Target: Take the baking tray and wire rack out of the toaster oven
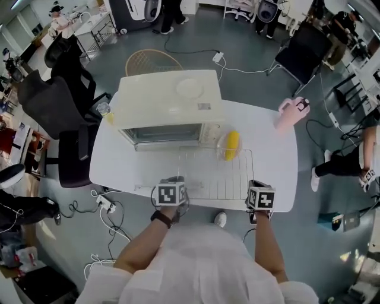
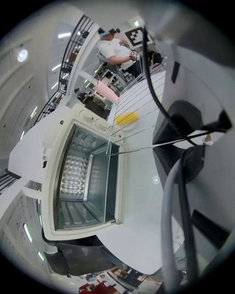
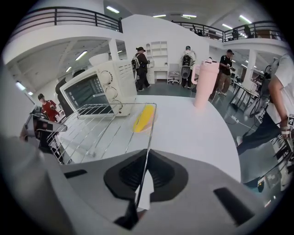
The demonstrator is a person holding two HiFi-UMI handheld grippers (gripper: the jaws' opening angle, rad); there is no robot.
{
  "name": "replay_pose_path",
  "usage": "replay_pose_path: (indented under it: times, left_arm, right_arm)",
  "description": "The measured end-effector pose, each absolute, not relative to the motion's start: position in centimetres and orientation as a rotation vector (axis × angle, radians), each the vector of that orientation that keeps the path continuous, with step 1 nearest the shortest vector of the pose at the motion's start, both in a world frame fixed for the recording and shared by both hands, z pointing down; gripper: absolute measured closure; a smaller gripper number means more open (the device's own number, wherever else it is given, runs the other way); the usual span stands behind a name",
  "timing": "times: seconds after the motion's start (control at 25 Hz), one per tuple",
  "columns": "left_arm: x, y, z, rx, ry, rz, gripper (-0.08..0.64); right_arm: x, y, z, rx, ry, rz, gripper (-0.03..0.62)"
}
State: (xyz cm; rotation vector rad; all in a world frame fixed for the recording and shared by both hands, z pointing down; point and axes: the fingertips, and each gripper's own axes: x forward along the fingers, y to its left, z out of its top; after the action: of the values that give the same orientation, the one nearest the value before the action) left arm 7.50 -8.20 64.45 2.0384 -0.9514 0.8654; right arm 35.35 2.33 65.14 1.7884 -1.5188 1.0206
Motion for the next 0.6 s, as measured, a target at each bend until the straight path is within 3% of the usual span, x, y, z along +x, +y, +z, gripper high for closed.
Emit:
replay_pose_path:
  times: [0.6]
  left_arm:
    - [25.0,-1.6,68.2,2.104,-0.825,0.991,0.551]
  right_arm:
    - [52.5,11.0,67.9,1.854,-1.441,0.998,0.588]
